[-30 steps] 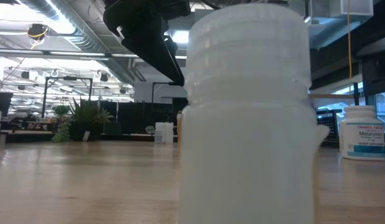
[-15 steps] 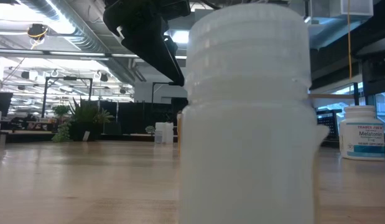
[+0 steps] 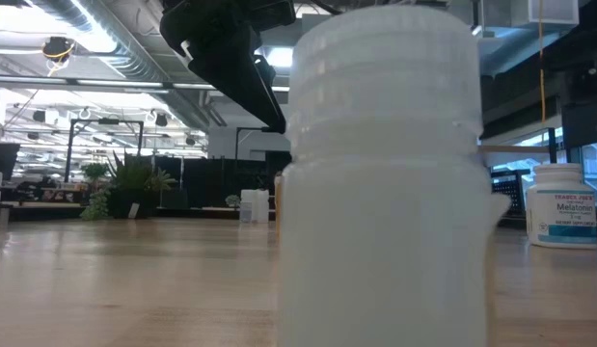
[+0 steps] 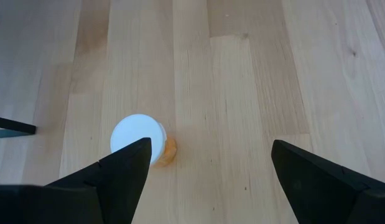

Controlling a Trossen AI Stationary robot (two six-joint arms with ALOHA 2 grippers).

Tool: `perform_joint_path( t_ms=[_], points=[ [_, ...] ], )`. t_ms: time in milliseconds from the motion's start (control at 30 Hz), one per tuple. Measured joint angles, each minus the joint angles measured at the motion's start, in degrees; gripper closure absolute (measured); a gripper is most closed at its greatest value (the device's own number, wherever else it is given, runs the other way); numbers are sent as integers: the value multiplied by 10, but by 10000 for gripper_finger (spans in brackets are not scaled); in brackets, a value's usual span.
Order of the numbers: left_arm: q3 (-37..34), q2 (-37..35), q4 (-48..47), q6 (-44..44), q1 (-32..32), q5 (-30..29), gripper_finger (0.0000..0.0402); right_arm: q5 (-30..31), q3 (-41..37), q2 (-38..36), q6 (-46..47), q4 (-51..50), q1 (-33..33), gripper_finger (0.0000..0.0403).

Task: Pick and place medicine bottles onto shelf by color
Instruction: Put the right orange pill bottle on the shelf

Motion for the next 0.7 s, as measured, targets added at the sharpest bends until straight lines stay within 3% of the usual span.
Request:
perform_joint_path(
  t_ms=[533, 700],
  points=[
    [0, 0, 0, 0, 0, 0, 75, 1, -21, 2, 6, 20, 0, 96],
    [0, 0, 0, 0, 0, 0, 75, 0, -21, 2, 7, 29, 0, 121]
  ],
)
